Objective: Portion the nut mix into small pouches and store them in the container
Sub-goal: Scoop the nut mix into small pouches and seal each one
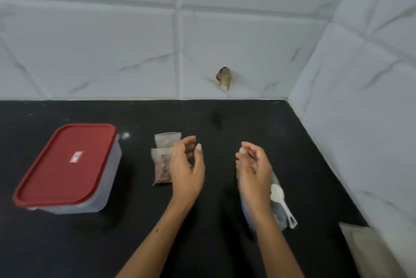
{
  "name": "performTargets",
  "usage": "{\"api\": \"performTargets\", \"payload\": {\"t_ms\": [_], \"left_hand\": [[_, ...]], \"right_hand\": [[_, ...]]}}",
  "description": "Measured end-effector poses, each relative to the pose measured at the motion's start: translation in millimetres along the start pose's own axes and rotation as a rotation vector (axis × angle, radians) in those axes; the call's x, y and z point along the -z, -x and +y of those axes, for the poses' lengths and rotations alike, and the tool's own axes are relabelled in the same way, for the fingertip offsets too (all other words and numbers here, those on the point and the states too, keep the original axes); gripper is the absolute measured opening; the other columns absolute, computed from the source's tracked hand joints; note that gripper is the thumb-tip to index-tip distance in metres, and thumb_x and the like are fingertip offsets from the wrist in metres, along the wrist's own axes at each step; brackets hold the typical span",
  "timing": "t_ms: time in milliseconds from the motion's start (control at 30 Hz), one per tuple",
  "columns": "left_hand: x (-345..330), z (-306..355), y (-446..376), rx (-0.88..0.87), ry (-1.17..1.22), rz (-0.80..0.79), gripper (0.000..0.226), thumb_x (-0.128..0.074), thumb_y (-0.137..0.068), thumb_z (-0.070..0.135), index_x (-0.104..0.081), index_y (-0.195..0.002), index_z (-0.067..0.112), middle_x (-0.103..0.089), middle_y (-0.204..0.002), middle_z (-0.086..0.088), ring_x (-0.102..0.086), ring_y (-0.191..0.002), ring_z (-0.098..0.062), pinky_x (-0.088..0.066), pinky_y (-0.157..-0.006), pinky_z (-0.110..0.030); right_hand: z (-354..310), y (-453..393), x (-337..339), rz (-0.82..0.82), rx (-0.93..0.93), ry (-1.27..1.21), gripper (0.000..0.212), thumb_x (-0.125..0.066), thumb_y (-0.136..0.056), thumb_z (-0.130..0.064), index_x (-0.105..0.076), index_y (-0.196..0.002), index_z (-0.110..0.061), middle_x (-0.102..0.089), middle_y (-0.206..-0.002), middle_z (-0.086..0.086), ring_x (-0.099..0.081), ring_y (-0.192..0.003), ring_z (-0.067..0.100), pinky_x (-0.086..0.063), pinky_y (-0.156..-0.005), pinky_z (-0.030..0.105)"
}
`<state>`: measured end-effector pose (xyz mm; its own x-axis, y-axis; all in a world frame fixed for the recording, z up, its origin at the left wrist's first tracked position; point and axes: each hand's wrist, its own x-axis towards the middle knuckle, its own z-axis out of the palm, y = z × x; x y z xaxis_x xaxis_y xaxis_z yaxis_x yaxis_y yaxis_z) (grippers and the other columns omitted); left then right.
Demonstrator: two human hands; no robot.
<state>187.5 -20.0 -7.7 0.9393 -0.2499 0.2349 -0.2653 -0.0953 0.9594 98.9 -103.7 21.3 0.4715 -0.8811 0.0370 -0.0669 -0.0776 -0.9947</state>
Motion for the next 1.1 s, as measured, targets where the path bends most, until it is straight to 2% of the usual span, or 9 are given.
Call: {"api": "performTargets", "payload": {"t_ms": [133,267,433,533,600,667,800,933,1100], "left_hand": [[-36,30,30,0.046,0.166,-0.281,0.019,-0.056,-0.095,0.012,-0.057,-0.113,0.015,-0.064,-0.103,0.006,-0.061,-0.092,0.004,-0.048,-0.077,-0.011],[-73,59,70,0.209,0.325,-0.573,0.012,-0.056,-0.095,0.009,-0.060,-0.101,0.019,-0.067,-0.097,-0.002,-0.065,-0.087,-0.011,-0.054,-0.077,-0.020],[-120,78,132,0.372,0.324,-1.005,0.007,-0.052,-0.098,0.021,-0.058,-0.097,0.022,-0.064,-0.094,0.002,-0.061,-0.085,-0.008,-0.053,-0.082,-0.027],[-140,82,161,0.458,0.193,-1.180,0.020,-0.047,-0.099,0.038,-0.058,-0.095,0.022,-0.061,-0.096,0.003,-0.058,-0.089,-0.009,-0.049,-0.094,-0.035],[-149,86,175,0.516,0.159,-1.252,0.024,-0.041,-0.100,0.040,-0.058,-0.097,0.023,-0.059,-0.099,0.006,-0.056,-0.094,-0.007,-0.045,-0.098,-0.031],[-159,87,188,0.593,0.125,-1.311,0.039,-0.037,-0.100,0.047,-0.056,-0.118,0.019,-0.058,-0.116,0.005,-0.054,-0.109,-0.010,-0.042,-0.101,-0.030],[-170,89,201,0.667,0.075,-1.297,0.072,-0.035,-0.088,0.068,-0.046,-0.140,0.020,-0.054,-0.136,0.000,-0.051,-0.123,-0.018,-0.039,-0.109,-0.038],[-172,95,204,0.732,0.109,-1.283,0.053,-0.033,-0.096,0.060,-0.050,-0.126,0.021,-0.057,-0.116,0.007,-0.054,-0.111,-0.015,-0.041,-0.103,-0.029],[-174,98,208,0.727,0.111,-1.270,0.054,-0.033,-0.097,0.057,-0.051,-0.131,0.019,-0.060,-0.119,0.001,-0.057,-0.115,-0.017,-0.043,-0.105,-0.032]], "right_hand": [[3,8,74,0.188,-0.007,0.109,0.018,-0.059,-0.091,-0.016,-0.063,-0.103,-0.029,-0.067,-0.101,-0.009,-0.065,-0.092,0.004,-0.051,-0.078,0.020],[13,27,148,0.505,0.015,0.303,0.017,-0.059,-0.090,-0.008,-0.063,-0.100,-0.021,-0.066,-0.095,0.001,-0.061,-0.083,0.016,-0.046,-0.070,0.015],[36,52,235,0.713,-0.206,0.645,0.023,-0.057,-0.088,-0.007,-0.063,-0.110,-0.006,-0.064,-0.109,0.016,-0.060,-0.097,0.033,-0.043,-0.085,0.037],[48,66,261,0.755,-0.384,0.774,0.026,-0.060,-0.087,-0.016,-0.063,-0.109,-0.002,-0.063,-0.111,0.024,-0.058,-0.102,0.039,-0.043,-0.085,0.040],[52,70,267,0.737,-0.536,0.769,0.030,-0.059,-0.088,-0.026,-0.062,-0.107,-0.003,-0.063,-0.109,0.023,-0.058,-0.101,0.039,-0.042,-0.079,0.037],[57,72,273,0.727,-0.638,0.731,0.033,-0.058,-0.087,-0.034,-0.062,-0.103,-0.005,-0.064,-0.106,0.021,-0.059,-0.098,0.037,-0.043,-0.076,0.034],[62,71,273,0.703,-0.644,0.655,0.029,-0.056,-0.089,-0.035,-0.068,-0.092,-0.008,-0.067,-0.097,0.018,-0.061,-0.090,0.035,-0.043,-0.071,0.031],[61,69,269,0.713,-0.648,0.596,0.019,-0.063,-0.085,-0.025,-0.066,-0.069,-0.015,-0.063,-0.079,0.012,-0.056,-0.075,0.030,-0.040,-0.067,0.028],[64,71,269,0.878,-0.583,0.498,0.011,-0.067,-0.079,-0.014,-0.073,-0.088,-0.013,-0.071,-0.090,0.013,-0.063,-0.090,0.034,-0.045,-0.076,0.031]]}}
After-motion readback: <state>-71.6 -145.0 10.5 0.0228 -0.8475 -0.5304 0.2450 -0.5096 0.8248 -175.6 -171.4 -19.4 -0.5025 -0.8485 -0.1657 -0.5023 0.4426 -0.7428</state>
